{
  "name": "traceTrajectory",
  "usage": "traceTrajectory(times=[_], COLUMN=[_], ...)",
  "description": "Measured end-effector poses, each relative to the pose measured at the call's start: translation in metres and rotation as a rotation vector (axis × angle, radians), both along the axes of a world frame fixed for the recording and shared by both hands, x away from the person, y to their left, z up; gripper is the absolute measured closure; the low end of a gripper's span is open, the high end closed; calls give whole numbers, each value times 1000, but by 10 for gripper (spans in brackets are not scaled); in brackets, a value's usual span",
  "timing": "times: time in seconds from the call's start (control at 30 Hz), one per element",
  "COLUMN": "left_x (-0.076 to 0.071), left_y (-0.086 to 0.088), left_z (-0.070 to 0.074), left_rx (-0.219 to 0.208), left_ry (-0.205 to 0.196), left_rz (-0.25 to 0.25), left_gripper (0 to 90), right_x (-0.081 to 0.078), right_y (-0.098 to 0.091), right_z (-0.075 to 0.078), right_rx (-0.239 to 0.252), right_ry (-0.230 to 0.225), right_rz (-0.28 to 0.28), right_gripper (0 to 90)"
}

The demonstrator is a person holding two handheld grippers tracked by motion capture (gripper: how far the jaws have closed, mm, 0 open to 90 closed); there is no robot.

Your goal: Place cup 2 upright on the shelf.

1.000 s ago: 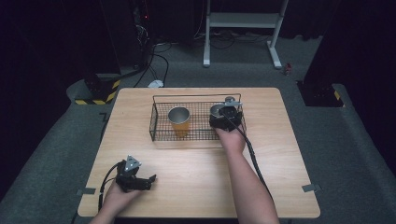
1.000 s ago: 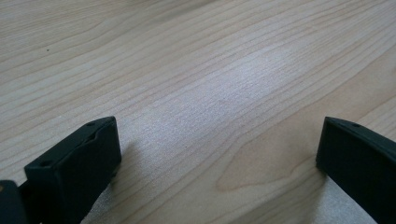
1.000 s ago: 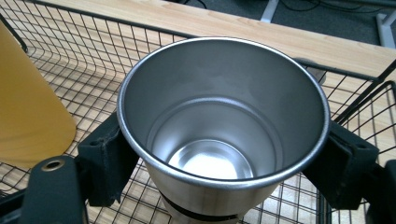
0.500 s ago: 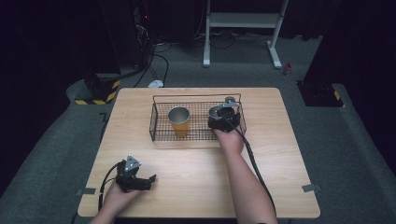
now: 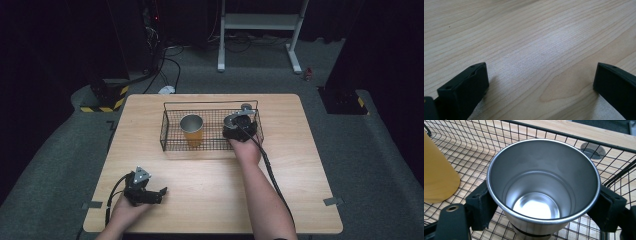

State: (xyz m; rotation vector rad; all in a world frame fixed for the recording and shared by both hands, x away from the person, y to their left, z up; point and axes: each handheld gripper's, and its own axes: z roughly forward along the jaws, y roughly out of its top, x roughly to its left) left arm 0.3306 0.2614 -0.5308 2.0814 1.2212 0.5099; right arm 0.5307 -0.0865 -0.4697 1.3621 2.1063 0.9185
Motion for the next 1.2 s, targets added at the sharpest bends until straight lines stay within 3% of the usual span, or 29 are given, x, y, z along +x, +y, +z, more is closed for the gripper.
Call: traceTrajectory(times=[0.37,0.9,1.2], left_x=[0,0,0], left_y=[0,0,0], left_z=[0,0,0], left_rx=[0,4,4], left_ry=[0,-3,-3], left_rz=[0,-3,-3], left_gripper=[2,2,2], right_x=[1,-2,-6], right_y=[1,1,1], right_z=[-1,5,12], right_rx=[-9,-1,2], right_ry=[23,-18,-52], right_rz=[5,5,11], right_gripper=[181,70,69])
